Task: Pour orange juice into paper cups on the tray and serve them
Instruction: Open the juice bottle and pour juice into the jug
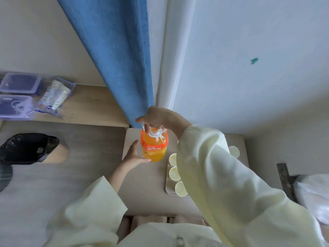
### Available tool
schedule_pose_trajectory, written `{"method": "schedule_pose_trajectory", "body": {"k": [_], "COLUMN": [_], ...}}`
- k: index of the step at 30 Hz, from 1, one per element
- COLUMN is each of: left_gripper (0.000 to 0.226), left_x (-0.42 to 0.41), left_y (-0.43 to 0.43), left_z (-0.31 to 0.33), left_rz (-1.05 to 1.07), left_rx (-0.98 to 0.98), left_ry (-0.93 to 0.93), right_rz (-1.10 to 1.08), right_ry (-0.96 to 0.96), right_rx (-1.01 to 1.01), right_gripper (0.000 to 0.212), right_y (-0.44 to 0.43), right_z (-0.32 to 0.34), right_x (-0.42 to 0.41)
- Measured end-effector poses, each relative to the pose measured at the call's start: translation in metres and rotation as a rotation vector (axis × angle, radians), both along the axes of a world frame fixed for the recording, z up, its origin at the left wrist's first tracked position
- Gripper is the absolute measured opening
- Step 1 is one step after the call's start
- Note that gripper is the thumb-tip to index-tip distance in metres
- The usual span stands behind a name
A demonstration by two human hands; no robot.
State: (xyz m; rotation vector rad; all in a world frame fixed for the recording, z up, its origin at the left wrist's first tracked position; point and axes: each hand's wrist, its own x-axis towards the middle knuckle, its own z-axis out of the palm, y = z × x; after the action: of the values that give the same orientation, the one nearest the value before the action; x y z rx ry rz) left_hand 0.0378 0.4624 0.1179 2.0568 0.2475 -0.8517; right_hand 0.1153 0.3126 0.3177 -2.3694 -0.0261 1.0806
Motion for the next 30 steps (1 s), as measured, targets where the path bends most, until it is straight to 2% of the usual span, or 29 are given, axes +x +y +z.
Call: {"method": "schedule_pose_trajectory", "body": {"k": [4,8,13,18,23,26,30], "left_gripper": [0.094,0.082,0.108,0.101,0.091,0.099,0.113], "left_x": [-0.009,-0.01,-0.007,-0.014,-0.034,-0.032,-0.026], "left_y": [-0.019,-0.037,-0.057,-0.088,-0.102,-0.104,-0.106], "left_z": [0.005,0.01,-0.002,0.042,0.05,0.051,0.054], "left_rz": [-0.058,-0.023,0.065,0.084,0.157,0.163,0.087], "left_rx": [-0.14,-0.229,-0.235,-0.328,-0.339,-0.331,-0.371], "left_ry": [-0.064,-0.231,-0.318,-0.453,-0.416,-0.426,-0.433], "right_rz": [0.085,0.038,0.064,0.023,-0.082,-0.128,-0.17], "right_ry": [0.022,0.093,0.096,0.05,0.036,0.006,-0.034], "right_rx": [0.024,0.101,0.129,0.144,0.201,0.229,0.262], "right_gripper": [0.048,0.051,0.05,0.052,0.06,0.074,0.061], "right_y": [-0.008,-0.023,-0.037,-0.052,-0.077,-0.087,-0.098], "right_z": [0.035,0.058,0.087,0.104,0.109,0.11,0.113], "right_x": [-0.011,-0.02,-0.03,-0.033,-0.036,-0.037,-0.038]}}
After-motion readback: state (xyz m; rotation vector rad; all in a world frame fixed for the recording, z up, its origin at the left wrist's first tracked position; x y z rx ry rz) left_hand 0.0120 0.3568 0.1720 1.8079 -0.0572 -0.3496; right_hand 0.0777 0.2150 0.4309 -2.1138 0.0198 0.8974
